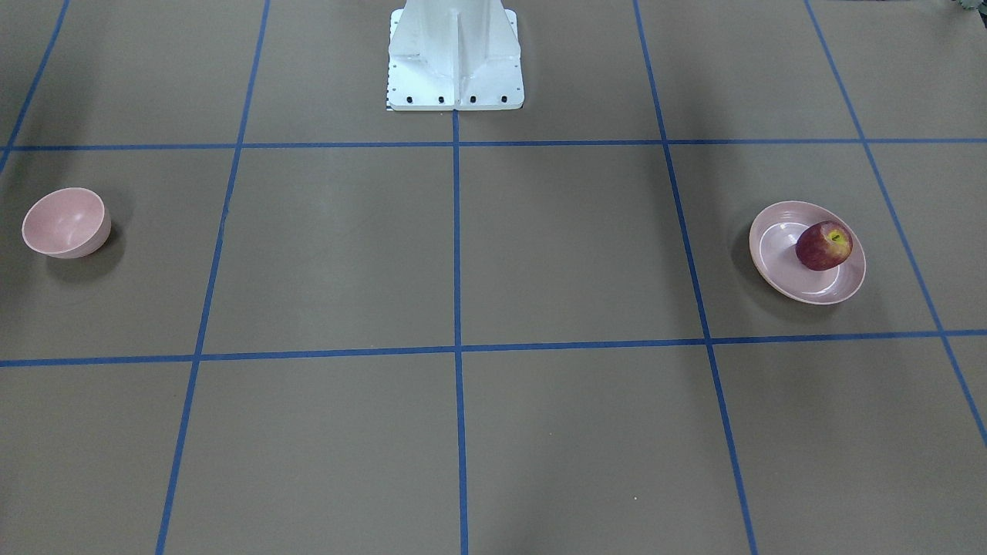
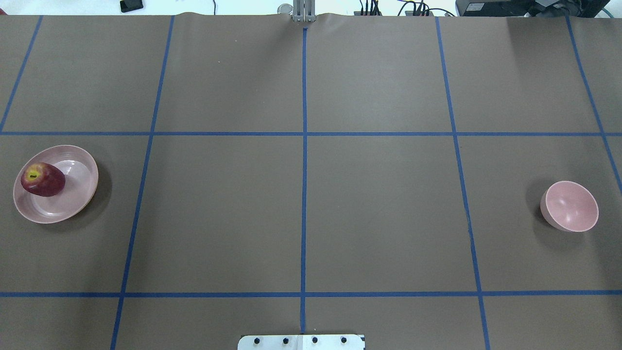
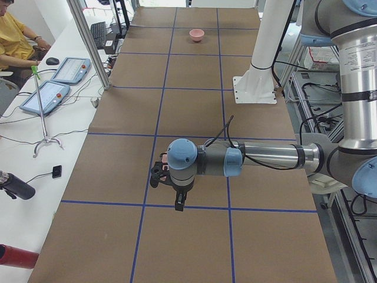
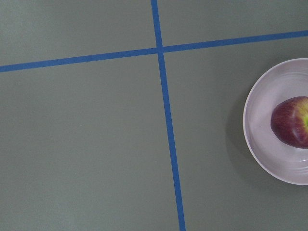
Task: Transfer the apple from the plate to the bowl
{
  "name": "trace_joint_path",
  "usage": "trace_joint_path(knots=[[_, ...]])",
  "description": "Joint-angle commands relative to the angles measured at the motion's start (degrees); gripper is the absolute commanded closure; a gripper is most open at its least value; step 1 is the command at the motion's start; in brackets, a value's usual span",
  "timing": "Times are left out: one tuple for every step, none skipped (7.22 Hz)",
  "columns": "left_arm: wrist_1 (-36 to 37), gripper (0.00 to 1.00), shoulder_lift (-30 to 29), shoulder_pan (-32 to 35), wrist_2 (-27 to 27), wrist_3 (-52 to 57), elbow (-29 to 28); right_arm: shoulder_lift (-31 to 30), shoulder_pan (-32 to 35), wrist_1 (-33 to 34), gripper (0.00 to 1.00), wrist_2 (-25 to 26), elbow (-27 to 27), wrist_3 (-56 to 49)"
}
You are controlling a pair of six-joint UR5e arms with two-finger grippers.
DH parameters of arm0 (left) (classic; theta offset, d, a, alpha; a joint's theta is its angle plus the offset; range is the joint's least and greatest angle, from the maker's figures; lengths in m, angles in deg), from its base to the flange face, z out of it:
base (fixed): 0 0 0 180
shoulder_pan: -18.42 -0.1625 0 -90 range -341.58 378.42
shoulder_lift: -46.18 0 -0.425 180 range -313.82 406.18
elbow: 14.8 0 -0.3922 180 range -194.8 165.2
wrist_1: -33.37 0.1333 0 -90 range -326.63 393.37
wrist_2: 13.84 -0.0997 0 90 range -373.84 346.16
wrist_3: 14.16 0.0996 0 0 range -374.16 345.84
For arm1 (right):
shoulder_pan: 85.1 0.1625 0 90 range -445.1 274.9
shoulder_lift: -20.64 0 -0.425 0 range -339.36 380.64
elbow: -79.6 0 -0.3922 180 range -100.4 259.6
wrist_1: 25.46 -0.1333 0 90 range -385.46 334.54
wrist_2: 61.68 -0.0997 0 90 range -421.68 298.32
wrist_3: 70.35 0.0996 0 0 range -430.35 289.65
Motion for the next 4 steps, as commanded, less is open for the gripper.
trace_joint_path(knots=[[-1.0, 0.02, 0.4, 0.1, -0.2, 0.2, 0.4, 0.1, 0.0, 0.0, 0.0, 0.0, 0.0, 0.0], [-0.9, 0.02, -0.2, 0.0, -0.1, -0.2, 0.6, 0.2, 0.0, 0.0, 0.0, 0.0, 0.1, 0.0], [-0.9, 0.02, -0.4, 0.0, -0.2, -0.1, 0.9, 0.5, 0.0, 0.0, 0.0, -0.1, 0.4, 0.0], [-1.0, 0.02, -0.7, 0.0, -0.4, 0.2, 1.1, 1.0, -0.3, 0.0, 0.0, -0.7, 1.6, -0.1]])
